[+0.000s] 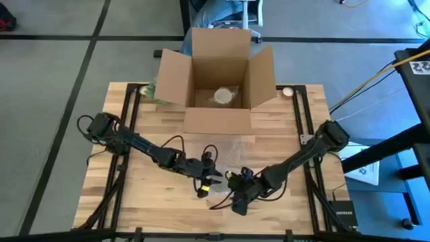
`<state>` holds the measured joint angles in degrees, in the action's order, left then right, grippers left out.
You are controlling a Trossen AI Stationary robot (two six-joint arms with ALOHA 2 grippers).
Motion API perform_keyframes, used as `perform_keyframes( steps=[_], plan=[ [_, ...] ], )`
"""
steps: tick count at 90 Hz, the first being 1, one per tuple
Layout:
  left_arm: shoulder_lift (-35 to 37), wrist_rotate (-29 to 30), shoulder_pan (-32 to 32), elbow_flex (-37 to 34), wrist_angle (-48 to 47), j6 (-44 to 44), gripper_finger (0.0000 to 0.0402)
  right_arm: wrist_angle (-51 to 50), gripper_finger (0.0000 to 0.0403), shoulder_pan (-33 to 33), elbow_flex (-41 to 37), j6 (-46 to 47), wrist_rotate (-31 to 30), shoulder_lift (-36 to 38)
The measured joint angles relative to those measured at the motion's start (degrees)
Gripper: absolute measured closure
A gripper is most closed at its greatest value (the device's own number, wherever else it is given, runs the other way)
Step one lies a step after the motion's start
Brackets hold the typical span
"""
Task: Wrap mug
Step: Wrap the red mug with bubble wrap
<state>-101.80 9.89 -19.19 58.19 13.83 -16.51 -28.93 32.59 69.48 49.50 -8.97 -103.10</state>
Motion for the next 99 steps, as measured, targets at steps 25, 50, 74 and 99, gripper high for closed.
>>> perform_keyframes(
  steps=[25,50,74,99],
  plan=[
    [0.0,0.2,0.1,0.0,0.3,2.2,0.0282,-26.8,0.0166,-0.8,11.3,-1.6,2.9,4.6],
    [0.0,0.2,0.1,0.0,0.3,2.4,0.0282,-21.3,0.0166,-4.0,15.6,-0.4,-15.6,3.2],
    [0.0,0.1,0.1,0.0,0.1,2.6,0.0282,-14.5,0.0166,-5.2,12.4,-1.0,-11.5,-4.8],
    [0.2,-0.2,0.1,0.0,0.0,3.5,0.0282,-11.0,0.0166,-7.3,12.7,-3.2,-8.6,-8.9]
  ],
)
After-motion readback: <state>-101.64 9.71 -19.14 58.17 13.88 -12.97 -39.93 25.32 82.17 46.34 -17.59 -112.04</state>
